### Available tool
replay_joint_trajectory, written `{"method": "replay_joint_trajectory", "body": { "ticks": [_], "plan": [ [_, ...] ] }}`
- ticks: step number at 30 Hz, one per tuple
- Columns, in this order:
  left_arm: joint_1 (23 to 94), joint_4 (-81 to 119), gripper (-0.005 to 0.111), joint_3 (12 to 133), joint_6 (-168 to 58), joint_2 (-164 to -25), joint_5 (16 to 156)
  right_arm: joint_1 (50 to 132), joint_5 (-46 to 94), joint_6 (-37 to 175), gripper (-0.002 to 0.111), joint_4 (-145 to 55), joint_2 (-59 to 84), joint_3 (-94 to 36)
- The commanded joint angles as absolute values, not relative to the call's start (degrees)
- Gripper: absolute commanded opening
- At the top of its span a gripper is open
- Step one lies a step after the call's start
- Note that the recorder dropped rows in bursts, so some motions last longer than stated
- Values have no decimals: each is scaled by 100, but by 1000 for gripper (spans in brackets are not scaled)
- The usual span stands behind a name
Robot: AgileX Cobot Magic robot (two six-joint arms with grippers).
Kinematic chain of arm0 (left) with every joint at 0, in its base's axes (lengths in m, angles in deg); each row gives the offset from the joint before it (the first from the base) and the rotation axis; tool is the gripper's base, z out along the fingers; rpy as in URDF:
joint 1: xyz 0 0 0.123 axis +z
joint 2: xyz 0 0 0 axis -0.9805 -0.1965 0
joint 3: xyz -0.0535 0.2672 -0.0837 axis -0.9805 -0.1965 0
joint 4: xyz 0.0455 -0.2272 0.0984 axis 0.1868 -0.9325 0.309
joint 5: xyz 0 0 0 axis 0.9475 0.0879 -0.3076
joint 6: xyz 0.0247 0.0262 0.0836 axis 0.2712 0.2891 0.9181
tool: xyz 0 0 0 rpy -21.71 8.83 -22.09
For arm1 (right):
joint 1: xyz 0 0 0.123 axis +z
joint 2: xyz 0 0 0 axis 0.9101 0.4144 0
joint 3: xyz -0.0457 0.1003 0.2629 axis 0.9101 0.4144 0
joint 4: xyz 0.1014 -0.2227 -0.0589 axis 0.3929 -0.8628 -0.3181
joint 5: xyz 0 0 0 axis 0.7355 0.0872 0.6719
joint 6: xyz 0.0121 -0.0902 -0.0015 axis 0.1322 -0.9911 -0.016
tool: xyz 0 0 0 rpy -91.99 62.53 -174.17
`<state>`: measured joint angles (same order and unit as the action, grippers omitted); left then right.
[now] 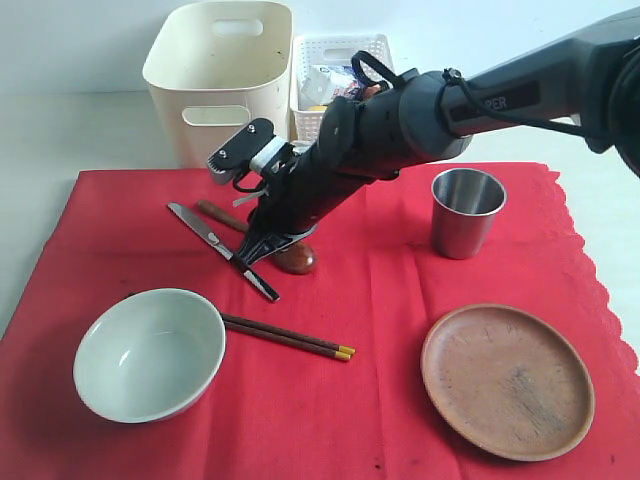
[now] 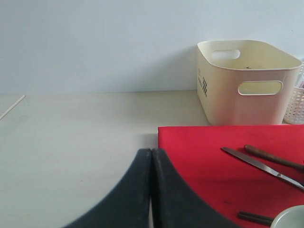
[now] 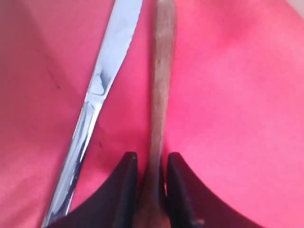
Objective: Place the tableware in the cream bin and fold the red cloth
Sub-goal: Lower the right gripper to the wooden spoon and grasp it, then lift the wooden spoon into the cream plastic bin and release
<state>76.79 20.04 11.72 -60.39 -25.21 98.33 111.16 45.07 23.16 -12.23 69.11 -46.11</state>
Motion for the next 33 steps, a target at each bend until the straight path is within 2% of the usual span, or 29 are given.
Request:
{"method": "replay_joint_trajectory", "body": {
  "ticks": [1, 18, 25, 33],
  "plan": [
    [7693, 2012, 0, 1186, -6060, -2486, 9826, 11088, 4581, 2326, 0, -1391, 6896, -4616],
    [7693, 2012, 0, 1186, -6060, -2486, 9826, 11088, 5216, 2326, 0, -1427, 5800, -4616],
    [7693, 2012, 0, 1186, -6060, -2486, 9826, 11088, 3917, 2655, 0, -1406, 5580, -4658],
    [7693, 2012, 0, 1186, -6060, -2486, 9826, 11088, 3173, 2668, 0, -1222, 5616, -5264]
  ]
}}
